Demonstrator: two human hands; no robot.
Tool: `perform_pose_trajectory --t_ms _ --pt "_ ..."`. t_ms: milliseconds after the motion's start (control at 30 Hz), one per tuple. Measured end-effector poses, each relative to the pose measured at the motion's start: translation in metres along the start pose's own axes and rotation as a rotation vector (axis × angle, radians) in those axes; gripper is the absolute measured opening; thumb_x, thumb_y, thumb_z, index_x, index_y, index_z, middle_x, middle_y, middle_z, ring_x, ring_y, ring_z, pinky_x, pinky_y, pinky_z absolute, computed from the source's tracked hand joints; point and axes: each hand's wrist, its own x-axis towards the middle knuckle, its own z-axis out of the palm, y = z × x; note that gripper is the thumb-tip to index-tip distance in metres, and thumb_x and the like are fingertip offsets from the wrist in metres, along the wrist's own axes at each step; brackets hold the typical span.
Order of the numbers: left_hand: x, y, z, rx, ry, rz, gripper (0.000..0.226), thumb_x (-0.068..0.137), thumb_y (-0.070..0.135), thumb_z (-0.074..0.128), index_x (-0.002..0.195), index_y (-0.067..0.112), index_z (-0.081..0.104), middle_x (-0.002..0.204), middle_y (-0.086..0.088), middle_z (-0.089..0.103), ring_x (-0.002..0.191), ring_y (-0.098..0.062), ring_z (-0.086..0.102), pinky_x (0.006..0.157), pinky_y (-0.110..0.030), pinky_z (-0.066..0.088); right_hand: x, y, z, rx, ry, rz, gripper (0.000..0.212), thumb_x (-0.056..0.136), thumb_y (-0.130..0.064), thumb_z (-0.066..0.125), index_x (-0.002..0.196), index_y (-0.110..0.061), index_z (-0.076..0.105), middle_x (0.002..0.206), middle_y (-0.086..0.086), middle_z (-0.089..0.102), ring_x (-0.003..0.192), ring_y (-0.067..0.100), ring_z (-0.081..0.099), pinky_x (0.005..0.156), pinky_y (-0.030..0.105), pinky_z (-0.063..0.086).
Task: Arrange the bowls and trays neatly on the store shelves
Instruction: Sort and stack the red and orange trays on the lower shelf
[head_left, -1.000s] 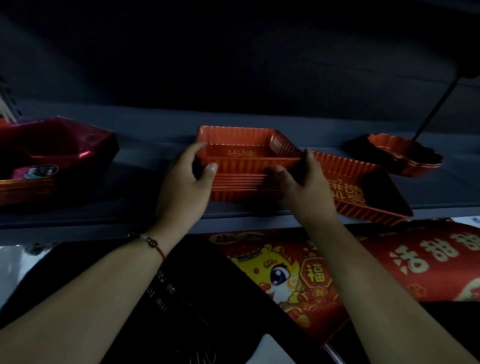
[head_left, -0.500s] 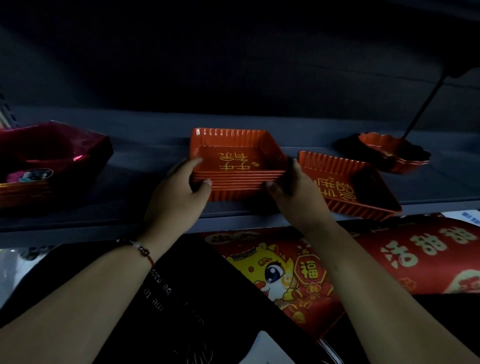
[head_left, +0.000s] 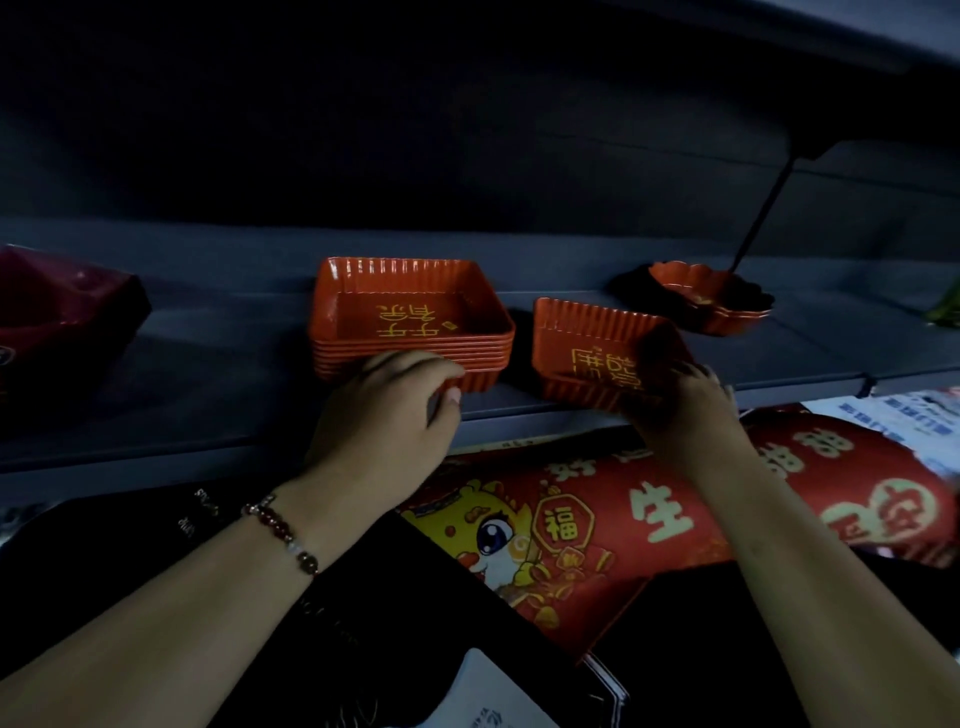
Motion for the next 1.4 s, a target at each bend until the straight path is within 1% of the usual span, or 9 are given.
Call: perform_pose_trajectory --t_ms 100,267,367,467,700,867,1000,1167,1400 --pt "-0.002 0.01 0.01 -0.013 -0.022 0.054 0.025 0.094 0.03 0.053 0.116 0.027 0.065 0.117 0.012 0.062 0.11 -0.011 0.052 0.091 -0.033 0.046 -0.005 0.024 0.006 -0.021 -0.031 -0.014 0.07 0.073 -0.055 0.043 0.131 -0.017 0.056 0.133 0.015 0.055 0.128 0.04 0.042 0.104 0.053 0.035" --pt "-0.005 0.022 0.025 -0.013 -0.088 0.071 0.024 0.095 0.032 0.052 0.114 0.028 0.065 0.113 0.013 0.062 0.107 -0.011 0.052 0.088 -0.03 0.045 -0.01 0.031 0.0 -0.004 0.08 -0.095 0.034 0.085 -0.009 0.065 0.118 -0.003 0.064 0.119 0.019 0.063 0.115 0.039 0.053 0.104 0.049 0.035" --pt "-0.005 0.026 0.031 -0.04 -0.105 0.069 0.023 0.094 0.03 0.053 0.113 0.025 0.066 0.111 0.01 0.063 0.105 -0.013 0.055 0.088 -0.031 0.045 -0.015 0.037 -0.003 0.089 0.076 -0.009 0.03 0.089 -0.015 0.06 0.118 -0.009 0.061 0.107 0.011 0.064 0.099 0.031 0.059 0.076 0.026 0.041" --pt "-0.007 0.029 0.037 -0.1 -0.127 0.043 0.022 0.094 0.028 0.055 0.112 0.022 0.067 0.111 0.008 0.065 0.104 -0.014 0.057 0.086 -0.028 0.045 -0.023 0.037 -0.011 0.148 0.052 0.036 0.01 0.09 -0.014 0.057 0.094 -0.007 0.063 0.073 -0.005 0.052 0.079 0.024 0.06 0.053 0.02 0.031" --pt "-0.01 0.034 0.049 -0.484 -0.249 -0.17 0.037 0.094 0.033 0.057 0.129 0.043 0.052 0.12 0.018 0.056 0.114 -0.003 0.053 0.097 -0.03 0.044 -0.046 0.035 -0.035 0.451 0.144 0.061 0.018 0.086 -0.022 0.062 0.102 -0.02 0.071 0.093 -0.005 0.064 0.084 0.012 0.058 0.068 0.026 0.043" --pt "-0.016 0.059 0.04 -0.702 -0.315 -0.235 0.055 0.087 0.051 0.06 0.136 0.056 0.036 0.123 0.021 0.049 0.107 0.003 0.053 0.092 -0.029 0.043 -0.059 0.031 -0.052 0.488 0.203 0.006 0.016 0.084 -0.023 0.069 0.099 -0.028 0.069 0.106 -0.01 0.055 0.1 0.005 0.05 0.079 0.017 0.035" --pt "-0.022 0.075 0.035 -0.81 -0.33 -0.296 0.044 0.075 0.066 0.058 0.118 0.06 0.048 0.1 0.014 0.066 0.097 -0.006 0.063 0.092 -0.035 0.048 -0.073 0.024 -0.065 0.487 0.196 -0.069 0.019 0.084 -0.021 0.071 0.091 -0.038 0.064 0.119 -0.012 0.047 0.109 -0.001 0.041 0.084 0.008 0.03" --pt "-0.022 0.083 0.028 -0.883 -0.186 -0.337 0.017 0.08 0.053 0.067 0.086 0.038 0.063 0.089 0.008 0.073 0.088 -0.015 0.07 0.092 -0.049 0.052 -0.084 0.014 -0.079 0.5 0.264 -0.139 0.017 0.085 -0.021 0.068 0.091 -0.037 0.066 0.122 -0.018 0.043 0.104 -0.014 0.036 0.077 -0.005 0.031" --pt "-0.021 0.084 0.017 -0.972 -0.016 -0.344 0.016 0.079 0.043 0.074 0.079 0.032 0.062 0.092 0.002 0.073 0.09 -0.022 0.071 0.091 -0.048 0.054 -0.08 0.007 -0.083 1.157 0.297 0.053 0.023 0.08 -0.025 0.069 0.1 -0.034 0.063 0.123 -0.004 0.057 0.114 0.015 0.057 0.099 0.039 0.047"
